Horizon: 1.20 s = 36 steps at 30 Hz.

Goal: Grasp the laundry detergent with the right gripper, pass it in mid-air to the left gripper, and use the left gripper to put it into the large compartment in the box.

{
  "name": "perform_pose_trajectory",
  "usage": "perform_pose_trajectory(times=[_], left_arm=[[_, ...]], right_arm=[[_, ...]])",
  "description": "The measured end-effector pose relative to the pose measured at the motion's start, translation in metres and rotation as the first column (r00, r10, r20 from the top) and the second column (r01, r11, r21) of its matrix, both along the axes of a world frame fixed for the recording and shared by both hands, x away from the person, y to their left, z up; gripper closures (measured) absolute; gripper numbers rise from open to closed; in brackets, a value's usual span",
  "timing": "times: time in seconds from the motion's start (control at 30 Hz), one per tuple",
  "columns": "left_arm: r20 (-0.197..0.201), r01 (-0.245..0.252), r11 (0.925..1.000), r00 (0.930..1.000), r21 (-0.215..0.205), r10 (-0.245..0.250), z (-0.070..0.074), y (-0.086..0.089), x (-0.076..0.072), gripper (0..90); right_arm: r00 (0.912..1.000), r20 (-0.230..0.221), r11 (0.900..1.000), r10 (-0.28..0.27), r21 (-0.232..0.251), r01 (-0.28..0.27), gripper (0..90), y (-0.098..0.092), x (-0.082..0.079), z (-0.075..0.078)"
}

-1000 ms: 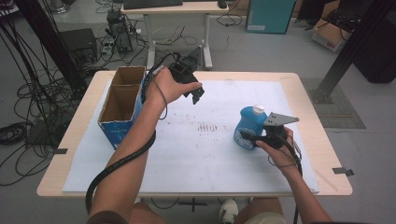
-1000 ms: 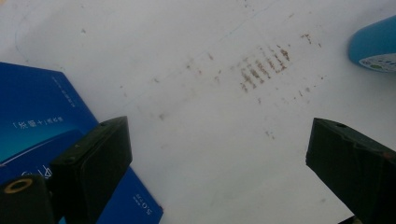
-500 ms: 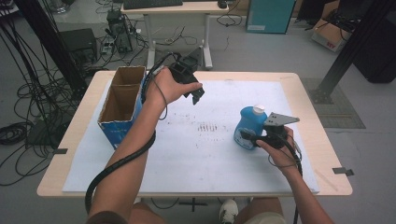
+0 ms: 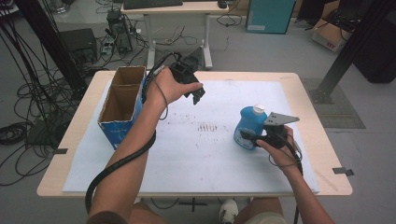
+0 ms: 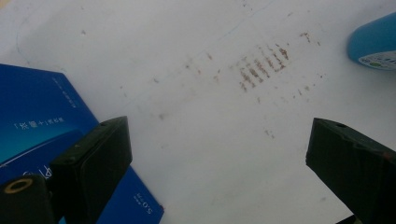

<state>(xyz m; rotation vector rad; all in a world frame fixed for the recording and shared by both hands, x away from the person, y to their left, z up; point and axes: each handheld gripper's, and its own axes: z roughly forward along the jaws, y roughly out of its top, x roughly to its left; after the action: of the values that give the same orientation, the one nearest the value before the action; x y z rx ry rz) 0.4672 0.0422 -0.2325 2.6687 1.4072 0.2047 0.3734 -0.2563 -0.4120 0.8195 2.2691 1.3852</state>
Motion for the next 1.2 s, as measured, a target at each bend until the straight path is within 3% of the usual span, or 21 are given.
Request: perform_pose_trajectory(times=[1.2], left_arm=[[0.007, 0.002, 1.0, 1.0, 0.003, -0.002, 0.003, -0.0037, -0.001, 7.3]], right_arm=[[1.0, -0.001, 1.0, -0.002, 0.006, 0.002, 43.1, -0.0004, 0.0002, -0.0002]])
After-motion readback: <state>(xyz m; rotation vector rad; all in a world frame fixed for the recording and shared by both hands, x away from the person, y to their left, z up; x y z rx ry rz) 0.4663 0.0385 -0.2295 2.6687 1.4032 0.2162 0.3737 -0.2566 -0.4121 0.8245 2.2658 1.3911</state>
